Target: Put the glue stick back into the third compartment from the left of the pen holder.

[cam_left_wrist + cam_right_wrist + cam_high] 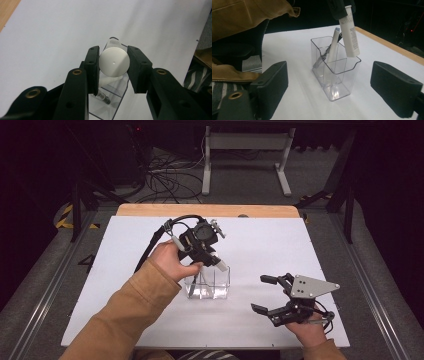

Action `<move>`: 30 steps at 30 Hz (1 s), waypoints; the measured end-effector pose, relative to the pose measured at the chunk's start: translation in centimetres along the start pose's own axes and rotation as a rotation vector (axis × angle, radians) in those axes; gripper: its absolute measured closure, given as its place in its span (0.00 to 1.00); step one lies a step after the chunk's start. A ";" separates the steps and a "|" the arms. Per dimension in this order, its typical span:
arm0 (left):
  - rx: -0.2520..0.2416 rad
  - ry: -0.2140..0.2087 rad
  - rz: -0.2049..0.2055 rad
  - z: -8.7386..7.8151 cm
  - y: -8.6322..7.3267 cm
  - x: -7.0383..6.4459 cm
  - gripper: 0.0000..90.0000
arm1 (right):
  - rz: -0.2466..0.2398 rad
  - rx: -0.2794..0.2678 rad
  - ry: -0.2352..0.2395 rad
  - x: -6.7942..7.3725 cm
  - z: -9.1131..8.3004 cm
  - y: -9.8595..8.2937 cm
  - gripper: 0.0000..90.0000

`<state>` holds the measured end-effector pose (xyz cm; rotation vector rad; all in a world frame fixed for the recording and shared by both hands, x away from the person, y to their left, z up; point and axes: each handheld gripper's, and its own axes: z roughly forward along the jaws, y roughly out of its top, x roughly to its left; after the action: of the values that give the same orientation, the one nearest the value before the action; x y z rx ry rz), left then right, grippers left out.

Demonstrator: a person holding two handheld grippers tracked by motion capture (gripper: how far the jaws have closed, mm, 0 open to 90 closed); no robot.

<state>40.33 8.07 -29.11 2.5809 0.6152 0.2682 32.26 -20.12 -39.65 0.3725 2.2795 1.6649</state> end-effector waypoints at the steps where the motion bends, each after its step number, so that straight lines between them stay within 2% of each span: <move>1: 0.003 -0.001 0.000 0.0 0.0 0.0 0.72 | 0.001 0.000 -0.001 0.0 0.0 0.0 0.15; 7: 0.024 -0.002 -0.019 0.3 0.0 0.1 0.72 | 0.005 -0.005 -0.006 -0.1 -0.1 0.0 0.15; 15: 0.043 -0.039 -0.027 1.8 -0.3 0.3 0.72 | 0.004 -0.010 -0.002 -0.1 -0.1 0.1 0.14; 23: 0.081 -0.072 -0.001 3.2 -0.1 0.1 0.72 | 0.008 -0.011 0.001 -0.2 -0.2 0.0 0.14; 30: 0.114 -0.084 0.010 4.2 0.0 -0.1 0.72 | 0.010 -0.014 -0.001 -0.2 -0.3 0.1 0.14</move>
<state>41.44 6.33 -32.73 2.6896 0.6029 0.1300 32.35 -20.50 -39.48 0.3821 2.2679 1.6849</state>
